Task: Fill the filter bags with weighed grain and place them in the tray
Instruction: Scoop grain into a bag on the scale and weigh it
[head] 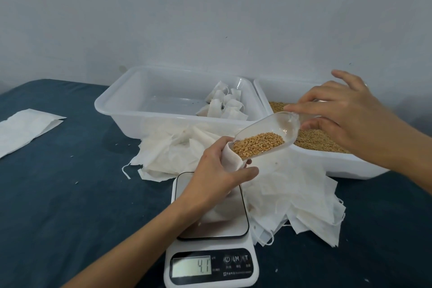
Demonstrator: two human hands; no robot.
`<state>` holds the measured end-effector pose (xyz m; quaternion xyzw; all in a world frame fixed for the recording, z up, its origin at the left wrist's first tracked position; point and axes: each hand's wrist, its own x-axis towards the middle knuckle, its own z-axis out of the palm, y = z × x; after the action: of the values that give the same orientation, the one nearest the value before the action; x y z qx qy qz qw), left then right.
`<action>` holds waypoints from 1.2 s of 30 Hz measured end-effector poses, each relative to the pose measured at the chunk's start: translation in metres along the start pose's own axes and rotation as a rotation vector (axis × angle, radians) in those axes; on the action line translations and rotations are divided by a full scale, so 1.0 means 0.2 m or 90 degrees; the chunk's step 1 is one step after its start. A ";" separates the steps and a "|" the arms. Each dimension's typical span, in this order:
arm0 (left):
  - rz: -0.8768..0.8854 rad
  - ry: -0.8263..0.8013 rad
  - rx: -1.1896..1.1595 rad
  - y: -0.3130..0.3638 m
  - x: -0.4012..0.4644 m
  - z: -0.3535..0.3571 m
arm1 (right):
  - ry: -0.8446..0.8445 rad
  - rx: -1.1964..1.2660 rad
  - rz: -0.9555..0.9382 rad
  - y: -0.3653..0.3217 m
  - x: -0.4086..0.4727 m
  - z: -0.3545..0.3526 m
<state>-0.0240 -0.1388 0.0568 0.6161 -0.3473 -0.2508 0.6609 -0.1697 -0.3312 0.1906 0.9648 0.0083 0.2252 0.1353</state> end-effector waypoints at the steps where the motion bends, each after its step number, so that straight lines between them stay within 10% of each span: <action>1: -0.002 0.004 -0.003 0.00 0.00 0.00 | 0.000 0.000 0.001 0.00 0.00 0.00; 36: 0.034 0.024 0.038 -0.01 0.02 -0.02 | 0.002 -0.021 -0.011 0.00 0.00 0.02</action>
<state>-0.0185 -0.1386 0.0560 0.6307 -0.3589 -0.2108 0.6549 -0.1685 -0.3321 0.1871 0.9621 0.0133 0.2252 0.1531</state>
